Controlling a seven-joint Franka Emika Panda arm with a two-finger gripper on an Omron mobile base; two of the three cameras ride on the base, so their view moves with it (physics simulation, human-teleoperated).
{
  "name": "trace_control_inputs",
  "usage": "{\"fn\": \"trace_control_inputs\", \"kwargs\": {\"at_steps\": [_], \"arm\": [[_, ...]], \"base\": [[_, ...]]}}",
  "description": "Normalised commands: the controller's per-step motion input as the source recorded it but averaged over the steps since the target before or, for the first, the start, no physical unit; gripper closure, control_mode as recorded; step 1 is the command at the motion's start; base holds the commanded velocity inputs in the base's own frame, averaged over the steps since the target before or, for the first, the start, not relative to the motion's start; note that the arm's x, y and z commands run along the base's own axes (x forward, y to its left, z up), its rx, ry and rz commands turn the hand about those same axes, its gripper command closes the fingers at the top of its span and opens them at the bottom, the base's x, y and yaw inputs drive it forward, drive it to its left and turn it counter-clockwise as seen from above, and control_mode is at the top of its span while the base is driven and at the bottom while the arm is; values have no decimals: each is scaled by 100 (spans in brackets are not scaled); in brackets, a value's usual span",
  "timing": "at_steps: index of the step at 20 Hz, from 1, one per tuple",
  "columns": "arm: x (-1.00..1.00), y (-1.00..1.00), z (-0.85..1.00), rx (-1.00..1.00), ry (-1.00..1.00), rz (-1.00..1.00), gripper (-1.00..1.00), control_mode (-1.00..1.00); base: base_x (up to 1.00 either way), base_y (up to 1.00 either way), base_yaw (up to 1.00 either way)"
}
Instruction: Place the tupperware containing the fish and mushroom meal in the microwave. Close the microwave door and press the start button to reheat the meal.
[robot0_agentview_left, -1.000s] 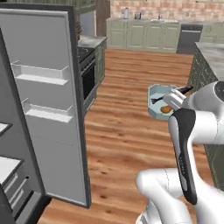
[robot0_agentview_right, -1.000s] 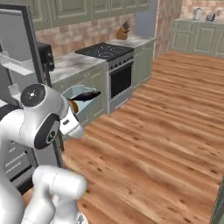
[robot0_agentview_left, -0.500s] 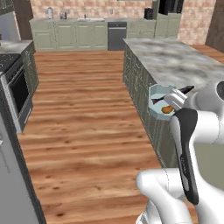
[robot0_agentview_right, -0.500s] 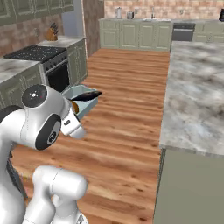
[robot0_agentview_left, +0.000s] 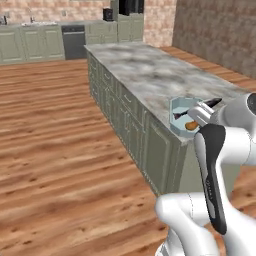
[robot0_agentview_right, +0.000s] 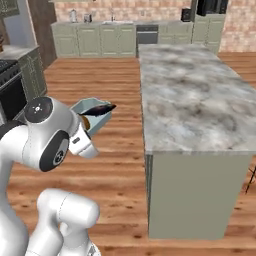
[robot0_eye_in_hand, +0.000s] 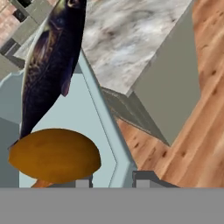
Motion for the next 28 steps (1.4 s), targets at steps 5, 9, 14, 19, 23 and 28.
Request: {"fn": "trace_control_inputs", "kwargs": {"at_steps": [5,9,14,19,23,28], "arm": [[0,0,0,0,0,0,100,100],[0,0,0,0,0,0,100,100],[0,0,0,0,0,0,100,100],[0,0,0,0,0,0,100,100],[0,0,0,0,0,0,100,100],[0,0,0,0,0,0,100,100]], "base": [[-3,-61,-63],[4,-64,-66],[30,-76,-58],[58,-78,-52],[91,-51,-42],[100,-32,-30]]}}
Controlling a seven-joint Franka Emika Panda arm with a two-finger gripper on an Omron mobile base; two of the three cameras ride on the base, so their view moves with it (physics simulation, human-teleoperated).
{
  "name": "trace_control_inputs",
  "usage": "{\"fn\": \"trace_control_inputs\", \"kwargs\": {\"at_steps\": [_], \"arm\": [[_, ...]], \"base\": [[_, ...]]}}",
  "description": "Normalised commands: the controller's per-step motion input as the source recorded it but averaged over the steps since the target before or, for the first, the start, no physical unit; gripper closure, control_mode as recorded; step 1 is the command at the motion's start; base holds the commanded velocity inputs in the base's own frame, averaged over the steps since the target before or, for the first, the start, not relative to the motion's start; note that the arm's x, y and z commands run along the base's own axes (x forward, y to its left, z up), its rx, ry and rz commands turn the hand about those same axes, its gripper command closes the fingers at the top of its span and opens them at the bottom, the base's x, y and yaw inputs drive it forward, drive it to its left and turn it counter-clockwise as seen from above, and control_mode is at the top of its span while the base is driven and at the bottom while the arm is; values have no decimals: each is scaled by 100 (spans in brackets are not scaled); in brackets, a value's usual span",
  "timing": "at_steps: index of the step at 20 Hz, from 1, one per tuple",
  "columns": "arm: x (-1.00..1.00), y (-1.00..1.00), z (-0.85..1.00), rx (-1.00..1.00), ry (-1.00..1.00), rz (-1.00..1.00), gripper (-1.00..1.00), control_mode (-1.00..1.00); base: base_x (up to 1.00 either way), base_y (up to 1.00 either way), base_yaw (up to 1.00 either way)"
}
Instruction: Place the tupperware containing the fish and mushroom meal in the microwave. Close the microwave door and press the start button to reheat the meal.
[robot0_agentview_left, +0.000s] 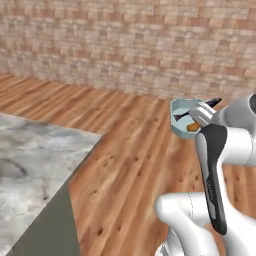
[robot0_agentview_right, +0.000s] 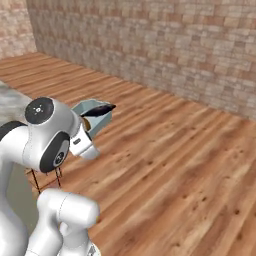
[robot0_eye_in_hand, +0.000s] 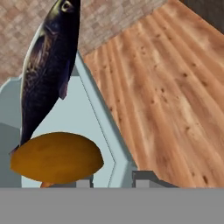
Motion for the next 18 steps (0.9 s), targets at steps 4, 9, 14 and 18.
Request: {"fn": "trace_control_inputs", "kwargs": {"at_steps": [4,9,14,18], "arm": [[0,0,0,0,0,0,100,100],[0,0,0,0,0,0,100,100],[0,0,0,0,0,0,100,100],[0,0,0,0,0,0,100,100]], "base": [[100,-25,-12],[100,-24,10],[100,-31,29],[100,-28,35]]}}
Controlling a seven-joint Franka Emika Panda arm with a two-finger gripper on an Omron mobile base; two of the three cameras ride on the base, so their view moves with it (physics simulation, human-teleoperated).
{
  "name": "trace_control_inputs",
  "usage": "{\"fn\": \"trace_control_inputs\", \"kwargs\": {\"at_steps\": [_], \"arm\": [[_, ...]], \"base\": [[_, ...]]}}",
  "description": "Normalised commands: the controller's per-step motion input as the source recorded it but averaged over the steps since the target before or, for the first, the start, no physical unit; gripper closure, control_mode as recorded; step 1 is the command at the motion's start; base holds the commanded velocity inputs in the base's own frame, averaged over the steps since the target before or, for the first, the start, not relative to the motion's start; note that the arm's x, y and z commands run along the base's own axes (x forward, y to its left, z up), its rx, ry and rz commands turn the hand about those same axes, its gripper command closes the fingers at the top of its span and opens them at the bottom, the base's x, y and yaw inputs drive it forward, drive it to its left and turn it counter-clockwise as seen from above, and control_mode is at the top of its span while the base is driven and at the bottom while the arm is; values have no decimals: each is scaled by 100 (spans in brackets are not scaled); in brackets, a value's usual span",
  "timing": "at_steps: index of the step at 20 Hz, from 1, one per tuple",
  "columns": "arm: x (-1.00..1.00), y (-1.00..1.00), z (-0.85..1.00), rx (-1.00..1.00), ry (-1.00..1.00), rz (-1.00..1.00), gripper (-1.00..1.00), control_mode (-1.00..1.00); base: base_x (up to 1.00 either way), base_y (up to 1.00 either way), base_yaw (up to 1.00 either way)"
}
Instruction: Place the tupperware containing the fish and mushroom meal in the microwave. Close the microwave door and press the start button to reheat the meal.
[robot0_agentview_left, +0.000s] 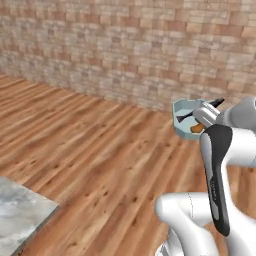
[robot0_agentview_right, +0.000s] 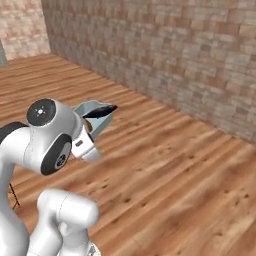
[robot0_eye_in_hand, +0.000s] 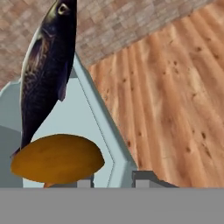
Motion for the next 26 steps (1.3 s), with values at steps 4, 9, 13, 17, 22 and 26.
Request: {"fn": "trace_control_inputs", "kwargs": {"at_steps": [4,9,13,17,22,26], "arm": [[0,0,0,0,0,0,100,100],[0,0,0,0,0,0,100,100],[0,0,0,0,0,0,100,100],[0,0,0,0,0,0,100,100],[0,0,0,0,0,0,100,100],[0,0,0,0,0,0,100,100]], "base": [[100,-16,38],[100,-3,42],[100,0,42],[100,0,40],[100,0,36],[100,0,31]]}}
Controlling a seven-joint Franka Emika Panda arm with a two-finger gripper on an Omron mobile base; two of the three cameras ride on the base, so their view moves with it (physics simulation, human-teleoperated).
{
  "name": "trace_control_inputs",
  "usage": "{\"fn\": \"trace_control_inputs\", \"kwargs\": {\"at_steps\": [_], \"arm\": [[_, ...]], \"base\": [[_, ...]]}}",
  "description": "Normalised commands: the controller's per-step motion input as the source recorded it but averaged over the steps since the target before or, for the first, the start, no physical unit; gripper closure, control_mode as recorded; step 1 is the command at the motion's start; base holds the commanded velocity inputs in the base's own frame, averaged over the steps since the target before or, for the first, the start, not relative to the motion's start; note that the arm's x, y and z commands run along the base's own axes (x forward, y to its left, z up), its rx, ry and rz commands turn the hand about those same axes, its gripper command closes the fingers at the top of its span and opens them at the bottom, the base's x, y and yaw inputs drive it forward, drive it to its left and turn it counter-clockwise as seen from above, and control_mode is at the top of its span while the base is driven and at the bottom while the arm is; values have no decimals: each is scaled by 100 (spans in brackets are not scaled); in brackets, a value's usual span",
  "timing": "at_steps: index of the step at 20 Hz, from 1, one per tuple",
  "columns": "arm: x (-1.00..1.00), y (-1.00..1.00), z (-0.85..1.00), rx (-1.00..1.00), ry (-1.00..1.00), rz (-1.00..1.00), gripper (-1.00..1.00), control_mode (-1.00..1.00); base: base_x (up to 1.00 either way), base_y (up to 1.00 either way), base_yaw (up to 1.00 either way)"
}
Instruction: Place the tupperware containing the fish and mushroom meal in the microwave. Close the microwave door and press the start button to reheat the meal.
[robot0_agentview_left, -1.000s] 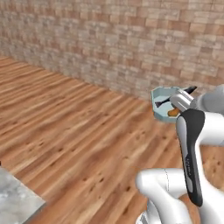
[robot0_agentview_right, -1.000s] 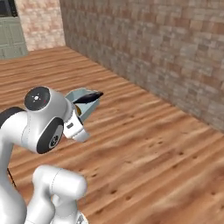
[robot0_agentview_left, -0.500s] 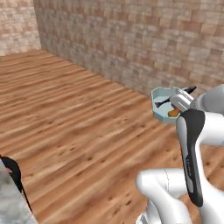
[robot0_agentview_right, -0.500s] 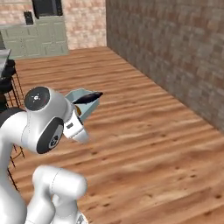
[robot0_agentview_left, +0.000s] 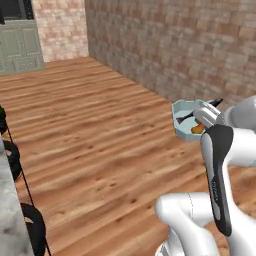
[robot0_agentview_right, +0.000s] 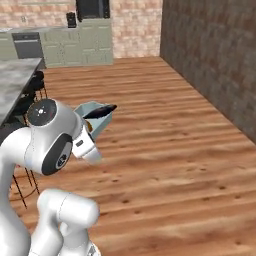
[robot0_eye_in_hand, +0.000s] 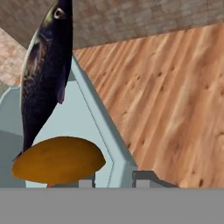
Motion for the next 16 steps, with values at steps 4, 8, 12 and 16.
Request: {"fn": "trace_control_inputs", "kwargs": {"at_steps": [4,8,12,16], "arm": [[0,0,0,0,0,0,100,100],[0,0,0,0,0,0,100,100],[0,0,0,0,0,0,100,100],[0,0,0,0,0,0,100,100]], "base": [[100,-1,28],[100,-9,26],[100,-9,27],[100,-28,24]]}}
